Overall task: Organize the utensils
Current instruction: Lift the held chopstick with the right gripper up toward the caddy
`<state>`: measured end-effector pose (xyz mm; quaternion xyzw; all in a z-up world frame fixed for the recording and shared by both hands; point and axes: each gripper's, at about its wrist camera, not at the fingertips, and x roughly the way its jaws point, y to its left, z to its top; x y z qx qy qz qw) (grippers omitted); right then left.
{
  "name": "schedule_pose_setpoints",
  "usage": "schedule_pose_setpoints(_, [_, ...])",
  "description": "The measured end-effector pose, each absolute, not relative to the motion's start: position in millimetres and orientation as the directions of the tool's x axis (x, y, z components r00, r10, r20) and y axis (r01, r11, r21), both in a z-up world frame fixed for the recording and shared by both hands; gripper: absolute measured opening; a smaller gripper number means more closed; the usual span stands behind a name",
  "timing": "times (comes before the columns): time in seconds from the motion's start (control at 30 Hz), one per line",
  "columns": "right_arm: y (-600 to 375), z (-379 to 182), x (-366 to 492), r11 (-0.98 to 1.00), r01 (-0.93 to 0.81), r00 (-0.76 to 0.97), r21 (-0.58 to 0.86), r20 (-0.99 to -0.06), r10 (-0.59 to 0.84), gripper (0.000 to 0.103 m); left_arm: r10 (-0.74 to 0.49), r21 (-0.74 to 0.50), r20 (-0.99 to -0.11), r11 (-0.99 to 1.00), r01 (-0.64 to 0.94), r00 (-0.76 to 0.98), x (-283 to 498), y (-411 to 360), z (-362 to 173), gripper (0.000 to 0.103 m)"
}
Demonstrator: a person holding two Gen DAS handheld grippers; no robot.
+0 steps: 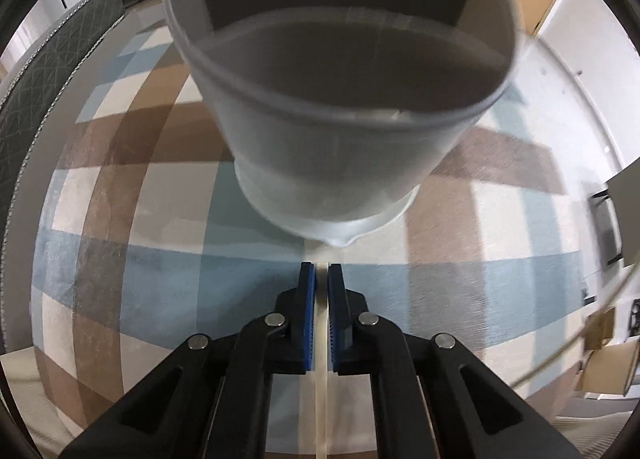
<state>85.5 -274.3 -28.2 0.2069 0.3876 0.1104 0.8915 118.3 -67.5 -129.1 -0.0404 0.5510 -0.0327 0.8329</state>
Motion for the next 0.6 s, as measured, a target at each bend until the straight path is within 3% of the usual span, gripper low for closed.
schedule_pose_setpoints(0.6, [-236.5, -4.9, 55.7, 0.936, -0.142, 0.737, 0.323, -0.597, 0.318, 0.003, -0.231, -0.193, -0.704, 0.972, 0.132, 0.672, 62.0, -54.8, -21.6, 0.002])
